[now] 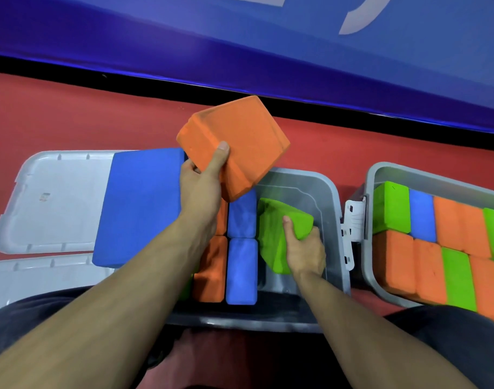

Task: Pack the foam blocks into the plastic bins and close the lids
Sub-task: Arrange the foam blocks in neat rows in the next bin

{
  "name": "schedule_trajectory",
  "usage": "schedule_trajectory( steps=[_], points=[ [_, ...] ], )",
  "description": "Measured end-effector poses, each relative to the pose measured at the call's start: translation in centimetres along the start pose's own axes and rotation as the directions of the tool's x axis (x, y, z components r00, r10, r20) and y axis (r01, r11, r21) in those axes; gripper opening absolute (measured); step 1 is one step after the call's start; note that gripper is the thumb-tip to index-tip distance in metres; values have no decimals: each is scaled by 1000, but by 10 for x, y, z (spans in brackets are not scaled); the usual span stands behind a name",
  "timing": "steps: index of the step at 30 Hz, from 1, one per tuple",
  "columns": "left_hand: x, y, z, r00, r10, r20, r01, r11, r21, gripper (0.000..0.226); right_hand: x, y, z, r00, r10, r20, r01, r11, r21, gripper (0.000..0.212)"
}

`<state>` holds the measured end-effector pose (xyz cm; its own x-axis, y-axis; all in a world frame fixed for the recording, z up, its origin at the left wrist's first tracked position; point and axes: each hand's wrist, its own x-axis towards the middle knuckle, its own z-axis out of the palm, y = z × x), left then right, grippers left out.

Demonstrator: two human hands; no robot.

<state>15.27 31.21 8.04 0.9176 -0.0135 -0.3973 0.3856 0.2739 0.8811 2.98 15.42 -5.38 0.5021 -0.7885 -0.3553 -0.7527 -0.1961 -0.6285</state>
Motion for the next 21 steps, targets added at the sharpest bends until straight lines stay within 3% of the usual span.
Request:
schedule_trajectory(
  steps=[8, 13, 17, 19, 21],
  points=[
    [1, 7, -2, 997, 13, -76, -11, 1000, 16, 47, 33, -43, 29, 987, 106, 118, -117, 989, 95, 99],
    [4, 9, 1, 998, 0, -64, 0, 1000, 6, 41, 45, -41, 39, 944, 85, 320, -169, 955, 245, 65],
    [5, 8, 4, 998, -7, -61, 6, 1000, -20, 42, 46, -42, 25, 815, 92, 572, -284, 924, 256, 49],
    [5, 7, 5, 999, -13, -48, 11, 1000, -26, 41, 45, -37, 21, 799, 109, 591, -302, 923, 239, 47],
    [5, 6, 6, 999, -14, -44, 13, 1000, -23, 44, 43, -30, 24, 833, 103, 544, -324, 888, 328, 36]
  ],
)
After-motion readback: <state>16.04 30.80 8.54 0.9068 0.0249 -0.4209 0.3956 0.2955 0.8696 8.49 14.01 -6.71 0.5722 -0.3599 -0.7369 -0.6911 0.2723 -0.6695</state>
